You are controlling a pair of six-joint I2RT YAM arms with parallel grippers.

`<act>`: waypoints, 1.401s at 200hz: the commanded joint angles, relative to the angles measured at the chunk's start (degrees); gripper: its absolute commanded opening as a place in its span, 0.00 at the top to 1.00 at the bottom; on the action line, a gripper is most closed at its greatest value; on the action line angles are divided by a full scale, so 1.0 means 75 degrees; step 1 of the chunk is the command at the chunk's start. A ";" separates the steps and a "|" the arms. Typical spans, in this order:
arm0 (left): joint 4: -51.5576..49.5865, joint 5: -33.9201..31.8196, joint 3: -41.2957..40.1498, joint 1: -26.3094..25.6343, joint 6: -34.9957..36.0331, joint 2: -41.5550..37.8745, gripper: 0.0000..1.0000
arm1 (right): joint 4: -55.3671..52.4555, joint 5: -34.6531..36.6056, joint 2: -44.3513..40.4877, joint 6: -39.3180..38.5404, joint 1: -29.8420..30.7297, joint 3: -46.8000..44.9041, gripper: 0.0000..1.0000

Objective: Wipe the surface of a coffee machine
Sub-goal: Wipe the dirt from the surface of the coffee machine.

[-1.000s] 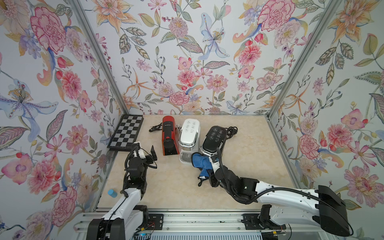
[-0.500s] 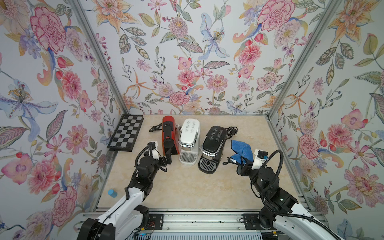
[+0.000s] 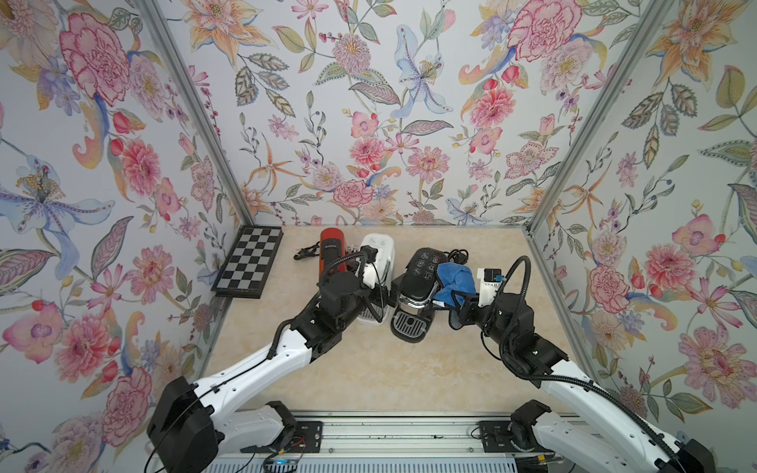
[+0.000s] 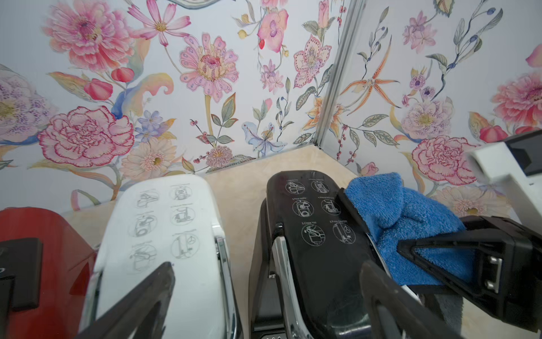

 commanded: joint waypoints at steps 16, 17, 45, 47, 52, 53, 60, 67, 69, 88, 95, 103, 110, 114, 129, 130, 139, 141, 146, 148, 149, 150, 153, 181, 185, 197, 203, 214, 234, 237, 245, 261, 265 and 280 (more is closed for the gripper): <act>0.0063 0.0269 0.0613 -0.0176 -0.0154 0.1202 0.01 | 0.0500 -0.0453 0.0766 0.0458 -0.0314 -0.0006 0.71; 0.0074 0.0274 0.0633 -0.0175 -0.0163 0.1229 0.01 | 0.0494 -0.0464 0.0802 0.0474 -0.0329 -0.0010 0.71; 0.0158 0.0353 0.1204 -0.0326 -0.0144 0.2058 0.01 | 0.0770 -0.0665 0.1421 0.0563 -0.0597 -0.0298 0.71; 0.0156 0.0368 0.1242 -0.0335 -0.0148 0.2104 0.01 | 0.0814 -0.0692 0.1455 0.0565 -0.0623 -0.0313 0.71; 0.0129 0.0398 0.1339 -0.0359 -0.0150 0.2224 0.01 | 0.0887 -0.0737 0.1554 0.0558 -0.0685 -0.0349 0.71; 0.0125 0.0403 0.1359 -0.0360 -0.0150 0.2256 0.01 | 0.0904 -0.0741 0.1582 0.0548 -0.0702 -0.0357 0.71; 0.0082 0.0442 0.1469 -0.0383 -0.0161 0.2386 0.01 | 0.0991 -0.0792 0.1749 0.0537 -0.0766 -0.0393 0.71; 0.0042 0.0460 0.1542 -0.0407 -0.0169 0.2587 0.01 | 0.1111 -0.0883 0.1916 0.0538 -0.0849 -0.0427 0.71; 0.0030 0.0456 0.1555 -0.0417 -0.0172 0.2649 0.01 | 0.1168 -0.0923 0.1968 0.0532 -0.0880 -0.0433 0.71; 0.0077 0.0446 0.1505 -0.0456 -0.0280 0.2802 0.01 | 0.1564 -0.1111 0.2551 0.0531 -0.1016 -0.0517 0.70; 0.0136 0.0459 0.1431 -0.0456 -0.0362 0.2833 0.01 | 0.1712 -0.1191 0.2849 0.0535 -0.1070 -0.0516 0.70; 0.0204 0.0470 0.1344 -0.0455 -0.0464 0.2846 0.01 | 0.1873 -0.1315 0.3206 0.0577 -0.1114 -0.0500 0.70; 0.0236 0.0474 0.1273 -0.0458 -0.0558 0.2849 0.01 | 0.2007 -0.1486 0.3543 0.0631 -0.1155 -0.0461 0.69; 0.0257 0.0475 0.1238 -0.0463 -0.0619 0.2850 0.01 | 0.2094 -0.1577 0.3724 0.0667 -0.1172 -0.0445 0.69; 0.0330 0.0581 0.1122 -0.0464 -0.0758 0.2867 0.01 | 0.2545 -0.2018 0.4453 0.0871 -0.1246 -0.0424 0.69; 0.0330 0.0582 0.1116 -0.0465 -0.0765 0.2870 0.01 | 0.2583 -0.2043 0.4503 0.0880 -0.1251 -0.0424 0.69; 0.0354 0.0615 0.1063 -0.0467 -0.0841 0.2866 0.01 | 0.2844 -0.2191 0.4879 0.0961 -0.1266 -0.0403 0.69; 0.0349 0.0632 0.1057 -0.0467 -0.0853 0.2868 0.01 | 0.2891 -0.2202 0.4947 0.0969 -0.1268 -0.0395 0.69; 0.0355 0.0672 0.1041 -0.0461 -0.0872 0.2873 0.01 | 0.2971 -0.2206 0.5117 0.0989 -0.1269 -0.0369 0.69; 0.0346 0.0690 0.1049 -0.0471 -0.0867 0.2867 0.01 | 0.2995 -0.2199 0.5168 0.0987 -0.1269 -0.0357 0.69; 0.0338 0.0695 0.1050 -0.0469 -0.0871 0.2870 0.01 | 0.3007 -0.2192 0.5206 0.0997 -0.1275 -0.0355 0.69; 0.0335 0.0704 0.1045 -0.0468 -0.0874 0.2872 0.01 | 0.3013 -0.2189 0.5230 0.0996 -0.1272 -0.0348 0.69; 0.0313 0.0711 0.1039 -0.0467 -0.0889 0.2873 0.01 | 0.3048 -0.2199 0.5322 0.1005 -0.1269 -0.0326 0.69; 0.0162 0.0670 0.0927 -0.0467 -0.1115 0.2829 0.01 | 0.3243 -0.2525 0.5599 0.1149 -0.1297 -0.0152 0.70; 0.0193 0.0682 0.0880 -0.0464 -0.1158 0.2807 0.01 | 0.3247 -0.2536 0.5543 0.1155 -0.1282 -0.0146 0.70; 0.0277 0.0689 0.0755 -0.0467 -0.1253 0.2777 0.01 | 0.3084 -0.2484 0.5262 0.1136 -0.1243 -0.0108 0.69; 0.0285 0.0696 0.0715 -0.0467 -0.1274 0.2755 0.01 | 0.2960 -0.2457 0.5084 0.1115 -0.1236 -0.0078 0.69; 0.0283 0.0672 0.0671 -0.0467 -0.1290 0.2711 0.01 | 0.2711 -0.2426 0.4677 0.1078 -0.1222 -0.0054 0.69; 0.0284 0.0620 0.0670 -0.0467 -0.1288 0.2567 0.01 | 0.2173 -0.2361 0.3846 0.1031 -0.1214 0.0007 0.69; 0.0278 0.0620 0.0675 -0.0467 -0.1275 0.2530 0.01 | 0.2100 -0.2361 0.3715 0.1037 -0.1205 0.0016 0.69; 0.0187 0.0594 0.0744 -0.0461 -0.1164 0.2521 0.01 | 0.1916 -0.2351 0.3382 0.1052 -0.1177 0.0033 0.69; -0.0270 0.0338 0.0994 -0.0391 -0.0927 0.2141 0.01 | 0.1559 -0.2265 0.2742 0.0983 -0.1052 0.0063 0.68; -0.0363 0.0290 0.1058 -0.0363 -0.0873 0.2092 0.01 | 0.1476 -0.2269 0.2625 0.0938 -0.1025 0.0058 0.68; -0.0606 0.0233 0.1177 -0.0258 -0.0763 0.1867 0.01 | 0.1051 -0.2239 0.2306 0.0798 -0.0884 0.0081 0.67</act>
